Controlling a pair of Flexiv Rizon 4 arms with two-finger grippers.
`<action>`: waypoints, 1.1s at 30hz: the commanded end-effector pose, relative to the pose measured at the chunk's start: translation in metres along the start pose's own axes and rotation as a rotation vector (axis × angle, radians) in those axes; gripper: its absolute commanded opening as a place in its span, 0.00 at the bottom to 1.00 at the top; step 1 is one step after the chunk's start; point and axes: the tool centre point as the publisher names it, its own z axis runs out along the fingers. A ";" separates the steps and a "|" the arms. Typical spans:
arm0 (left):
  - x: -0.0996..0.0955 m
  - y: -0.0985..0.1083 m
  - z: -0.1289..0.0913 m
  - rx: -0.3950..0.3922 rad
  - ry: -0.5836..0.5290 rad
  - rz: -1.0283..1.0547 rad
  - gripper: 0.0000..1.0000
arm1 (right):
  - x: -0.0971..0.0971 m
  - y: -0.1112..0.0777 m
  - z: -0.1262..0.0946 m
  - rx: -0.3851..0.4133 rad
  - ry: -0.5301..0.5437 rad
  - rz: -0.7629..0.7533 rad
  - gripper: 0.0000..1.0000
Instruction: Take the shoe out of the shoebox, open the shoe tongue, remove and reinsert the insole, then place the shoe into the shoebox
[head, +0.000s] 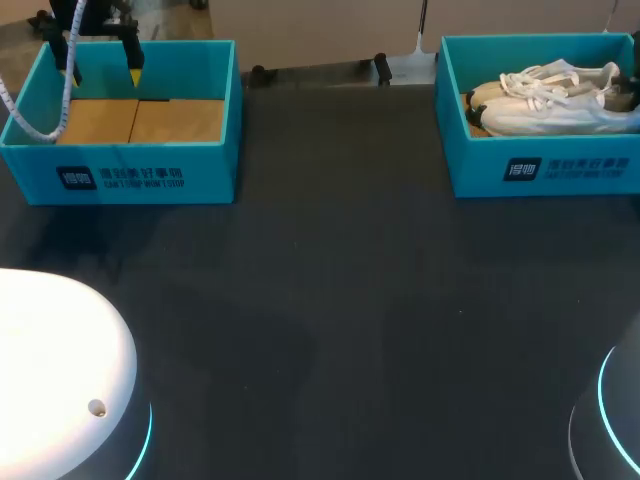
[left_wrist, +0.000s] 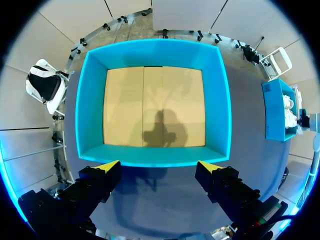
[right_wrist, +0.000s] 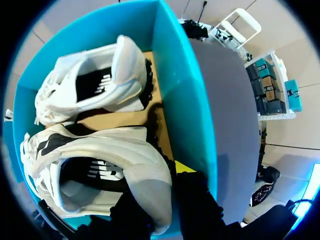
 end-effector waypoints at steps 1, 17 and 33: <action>0.000 0.000 0.000 0.000 0.000 0.000 1.00 | -0.002 -0.005 -0.024 -0.020 -0.004 -0.003 0.00; 0.000 0.000 0.000 0.000 0.000 0.000 1.00 | 0.011 -0.017 -0.081 -0.050 -0.038 -0.011 0.00; 0.000 0.000 0.000 0.000 0.000 0.000 1.00 | 0.017 -0.043 -0.173 -0.096 -0.039 0.020 0.00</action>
